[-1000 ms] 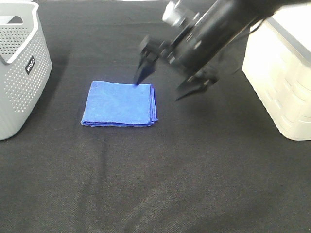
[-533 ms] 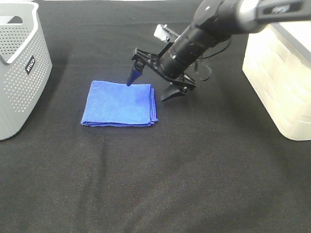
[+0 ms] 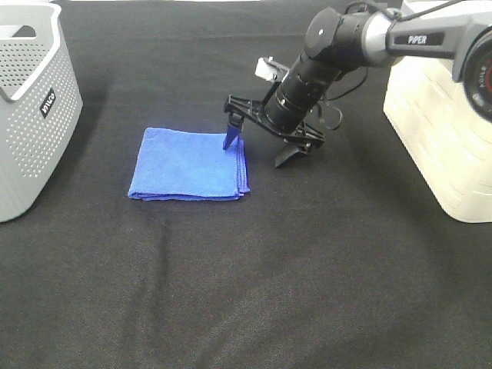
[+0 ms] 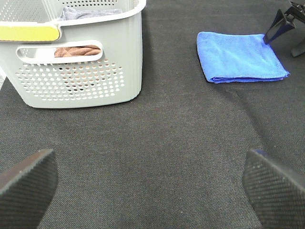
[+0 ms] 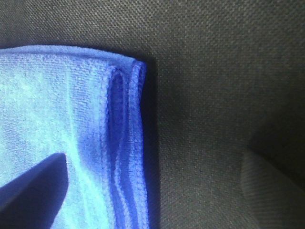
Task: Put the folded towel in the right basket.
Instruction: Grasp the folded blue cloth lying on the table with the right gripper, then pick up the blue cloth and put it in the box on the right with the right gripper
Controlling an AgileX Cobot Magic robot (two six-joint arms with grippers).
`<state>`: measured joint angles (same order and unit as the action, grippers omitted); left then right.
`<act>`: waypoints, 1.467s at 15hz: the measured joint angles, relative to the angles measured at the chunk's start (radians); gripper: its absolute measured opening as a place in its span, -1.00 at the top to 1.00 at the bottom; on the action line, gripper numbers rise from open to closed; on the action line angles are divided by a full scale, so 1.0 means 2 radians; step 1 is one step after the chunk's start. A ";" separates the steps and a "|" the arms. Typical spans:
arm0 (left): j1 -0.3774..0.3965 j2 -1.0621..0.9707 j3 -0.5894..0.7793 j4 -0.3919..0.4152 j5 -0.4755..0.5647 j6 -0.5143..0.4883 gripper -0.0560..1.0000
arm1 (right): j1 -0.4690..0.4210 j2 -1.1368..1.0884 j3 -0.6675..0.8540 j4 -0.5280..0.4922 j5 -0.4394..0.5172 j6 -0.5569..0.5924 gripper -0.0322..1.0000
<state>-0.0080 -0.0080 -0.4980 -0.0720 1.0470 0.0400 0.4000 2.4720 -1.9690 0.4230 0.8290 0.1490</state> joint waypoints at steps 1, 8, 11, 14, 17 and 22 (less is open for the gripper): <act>0.000 0.000 0.000 0.000 0.000 0.000 -0.96 | 0.000 0.004 -0.002 0.008 0.002 0.001 -0.88; 0.000 0.000 0.000 0.000 0.000 0.000 -0.96 | 0.017 0.040 -0.016 0.113 0.000 -0.017 -0.85; 0.000 0.000 0.000 0.000 0.000 0.000 -0.96 | 0.075 0.051 -0.021 0.131 -0.042 -0.020 -0.76; 0.000 0.000 0.000 0.000 0.000 0.000 -0.96 | 0.091 0.057 -0.022 0.136 -0.067 -0.020 -0.24; 0.000 0.000 0.000 0.000 0.000 0.000 -0.96 | 0.091 0.062 -0.022 0.138 -0.069 -0.022 0.51; 0.000 0.000 0.000 0.000 0.000 0.000 -0.96 | 0.087 0.027 -0.009 0.117 -0.035 -0.067 0.51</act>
<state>-0.0080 -0.0080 -0.4980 -0.0720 1.0470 0.0400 0.5740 2.5250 -1.9870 0.6560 0.7600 0.0150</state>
